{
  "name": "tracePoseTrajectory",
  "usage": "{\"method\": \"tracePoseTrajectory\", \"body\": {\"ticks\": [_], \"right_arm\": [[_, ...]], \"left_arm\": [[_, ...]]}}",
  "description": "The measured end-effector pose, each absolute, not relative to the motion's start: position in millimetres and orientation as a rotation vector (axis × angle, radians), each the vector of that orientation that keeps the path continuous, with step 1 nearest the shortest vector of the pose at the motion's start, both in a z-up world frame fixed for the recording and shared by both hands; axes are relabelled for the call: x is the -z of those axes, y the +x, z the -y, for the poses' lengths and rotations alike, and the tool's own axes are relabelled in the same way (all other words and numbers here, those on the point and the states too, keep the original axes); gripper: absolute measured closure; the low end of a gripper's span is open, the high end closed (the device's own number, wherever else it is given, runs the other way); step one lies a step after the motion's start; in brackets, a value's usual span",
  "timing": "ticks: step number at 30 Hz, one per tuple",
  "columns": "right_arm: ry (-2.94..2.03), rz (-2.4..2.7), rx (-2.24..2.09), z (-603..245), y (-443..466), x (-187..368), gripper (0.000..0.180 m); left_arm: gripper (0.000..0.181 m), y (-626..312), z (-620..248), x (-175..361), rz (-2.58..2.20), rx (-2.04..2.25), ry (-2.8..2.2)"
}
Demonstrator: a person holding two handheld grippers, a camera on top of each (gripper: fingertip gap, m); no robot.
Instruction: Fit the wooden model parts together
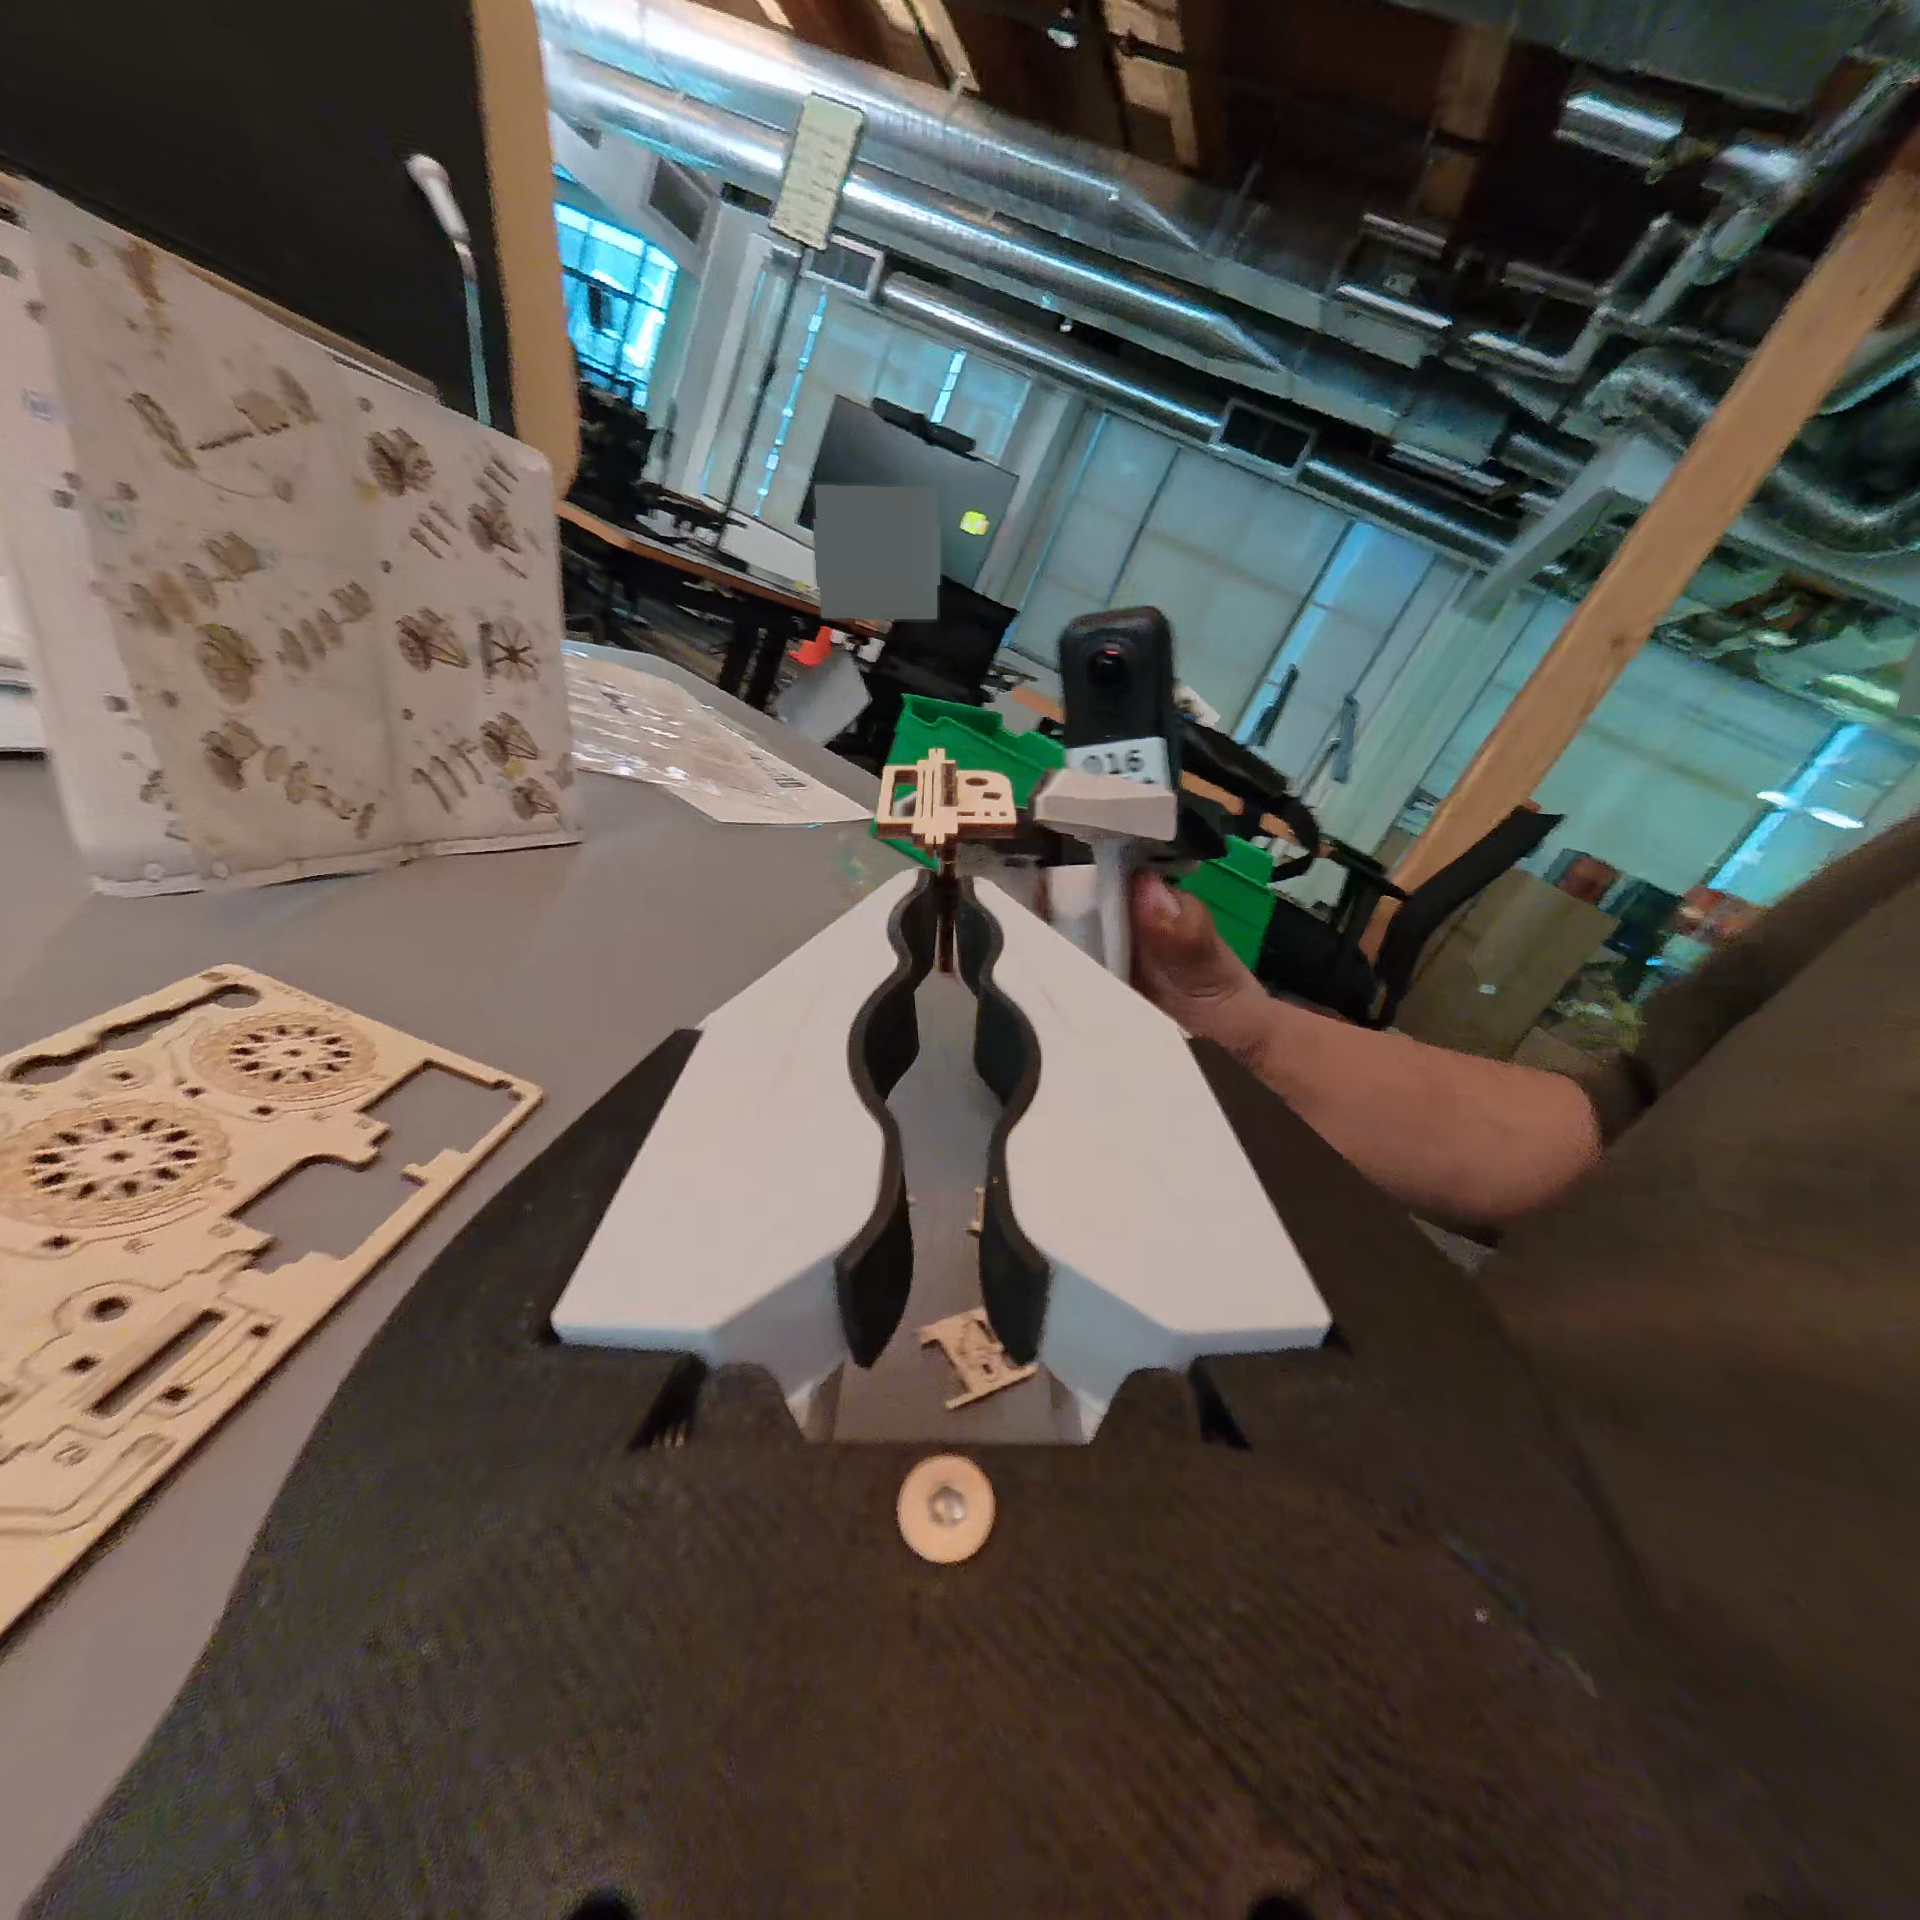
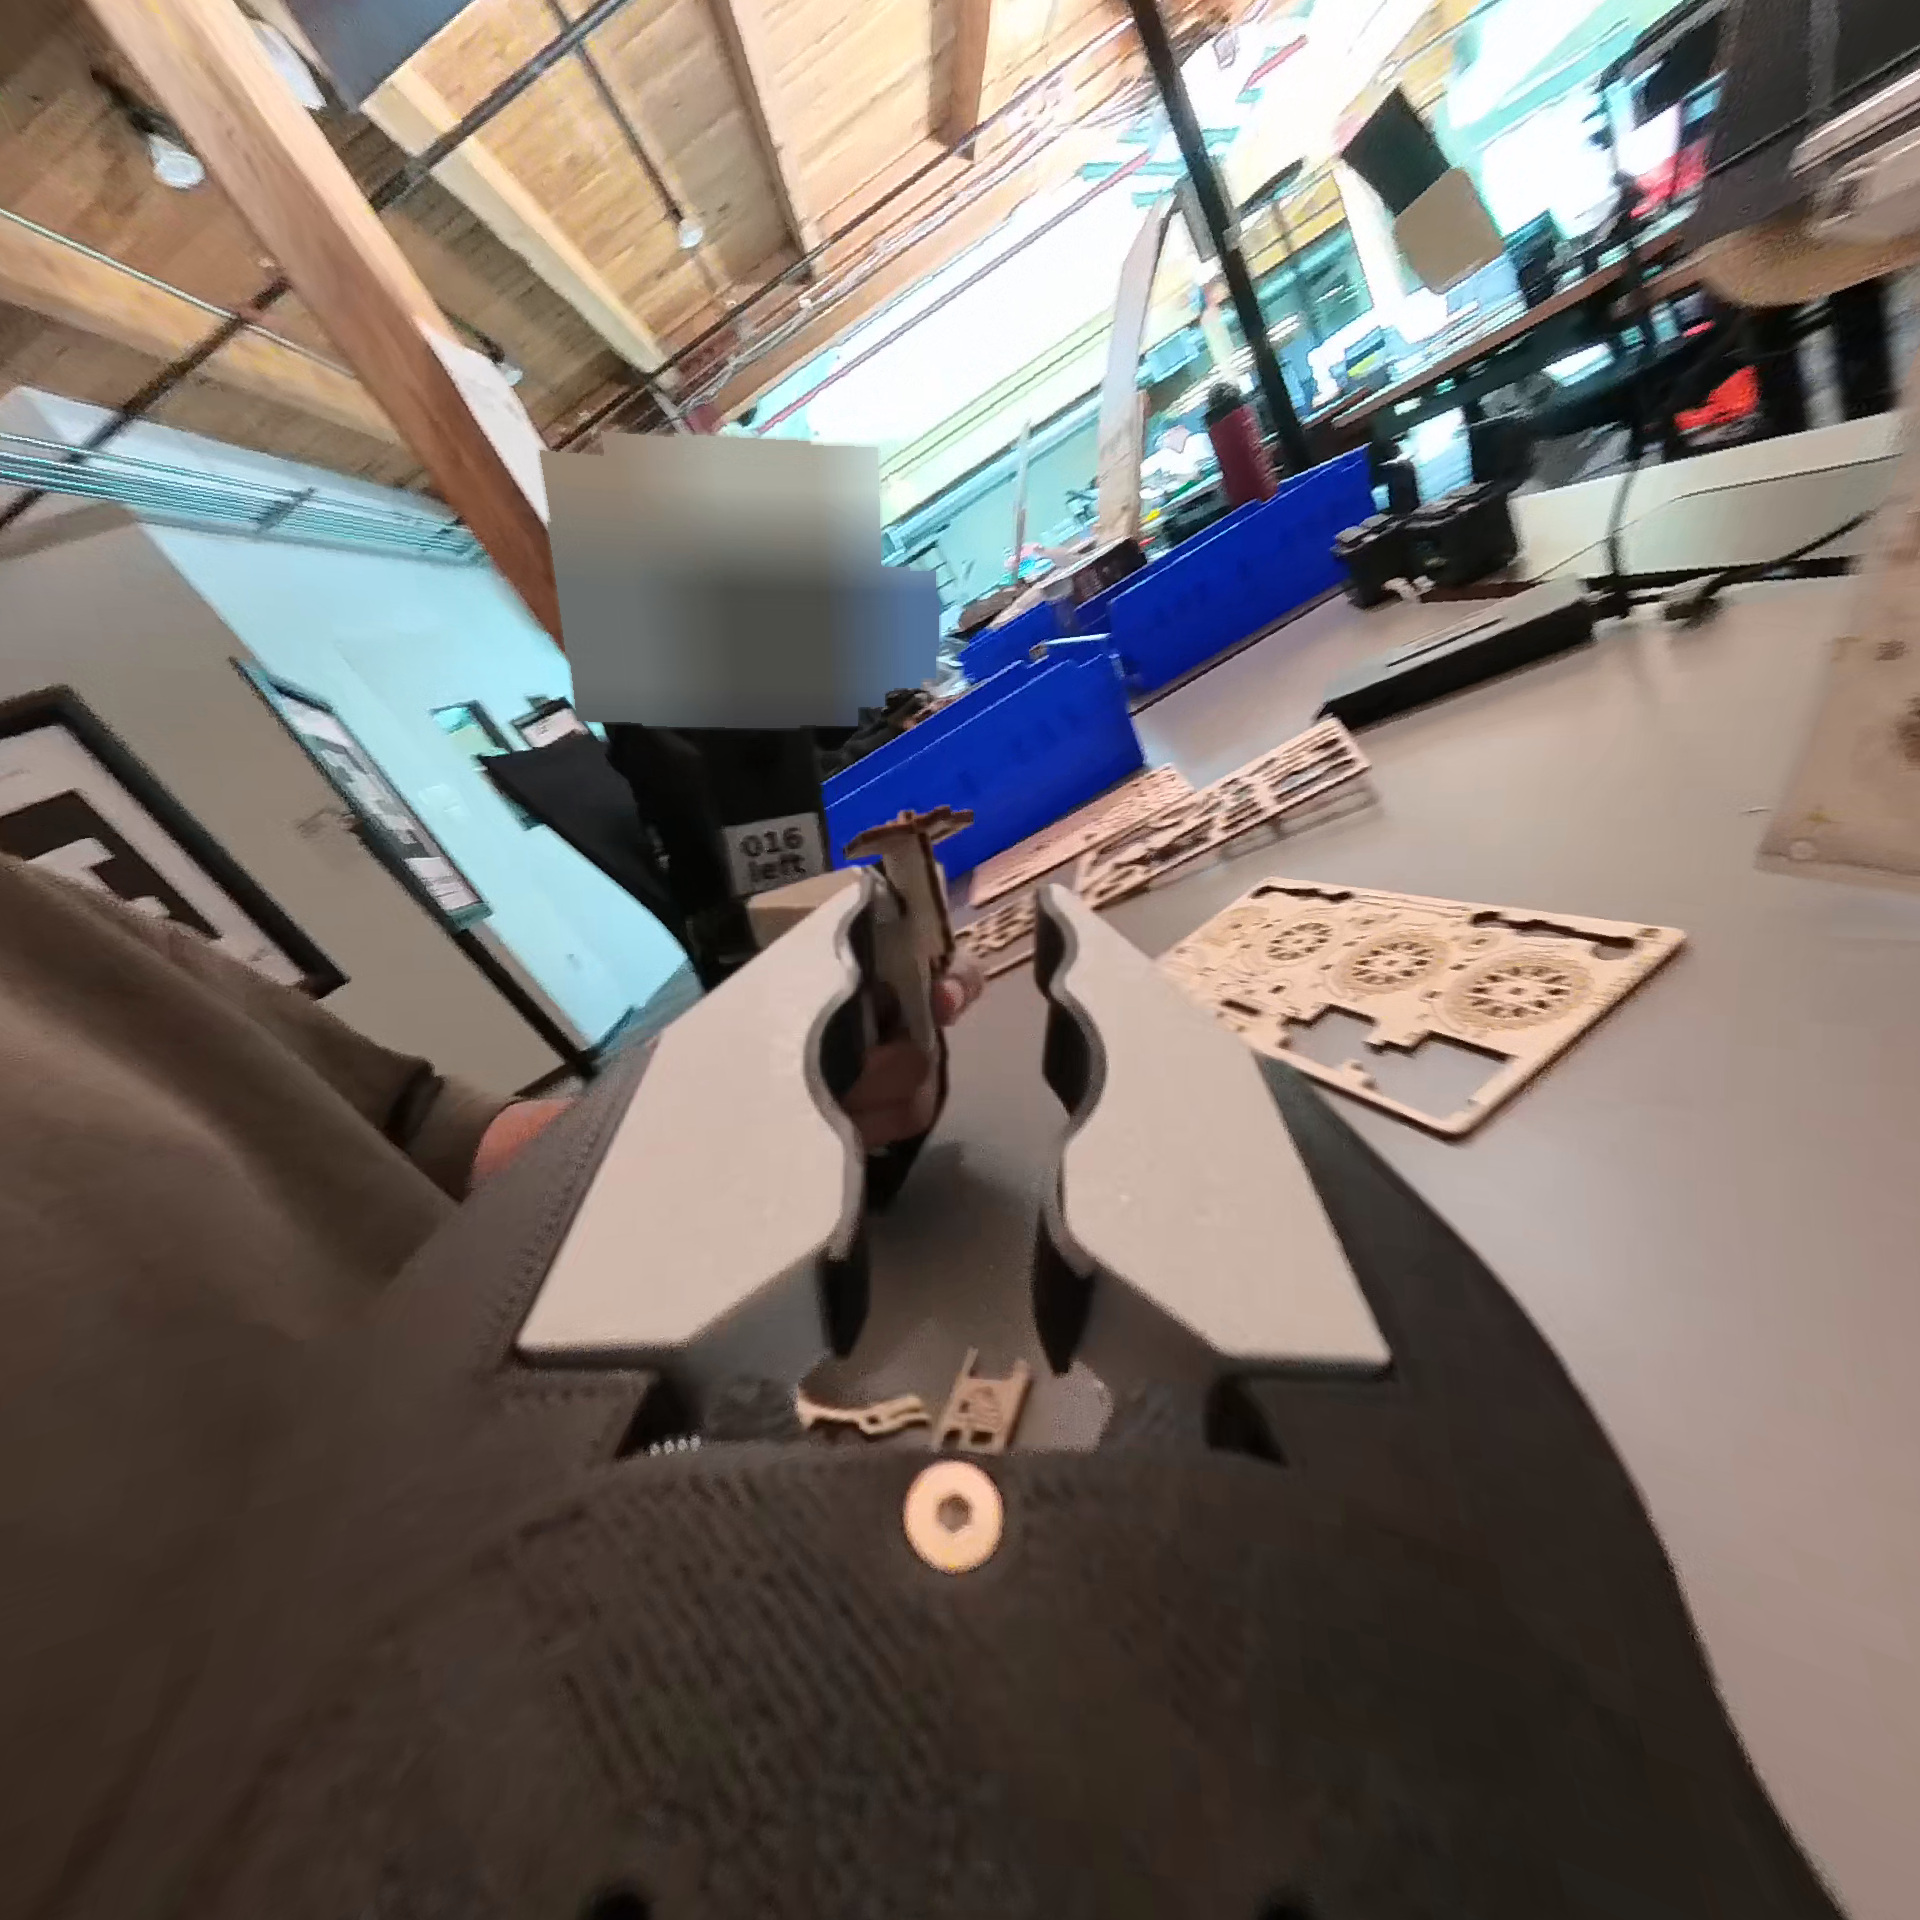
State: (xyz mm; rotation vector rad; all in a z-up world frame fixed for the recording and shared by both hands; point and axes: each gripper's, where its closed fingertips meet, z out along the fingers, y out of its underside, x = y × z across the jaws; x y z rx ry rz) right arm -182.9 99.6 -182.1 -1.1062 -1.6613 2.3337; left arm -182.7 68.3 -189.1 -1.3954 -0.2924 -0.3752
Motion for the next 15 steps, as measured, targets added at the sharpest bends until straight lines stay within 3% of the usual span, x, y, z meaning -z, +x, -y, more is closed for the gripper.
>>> {"method": "tracePoseTrajectory", "body": {"ticks": [5,10,15], "right_arm": [[-1.219,1.520,-2.122,-131.9,-198.4,197.8,0.150],[-1.460,1.329,-1.768,-184.7,-225.0,218.4,0.174],[-1.323,1.275,-1.573,-197.4,-221.8,207.7,0.180]], "left_arm": [[0.179,-204.0,-92.1,207.4,0.299,0.215,-1.517],[0.179,-227.0,-118.8,207.0,0.327,0.211,-1.524],[0.179,-237.4,-133.6,212.9,0.315,0.140,-1.566]]}}
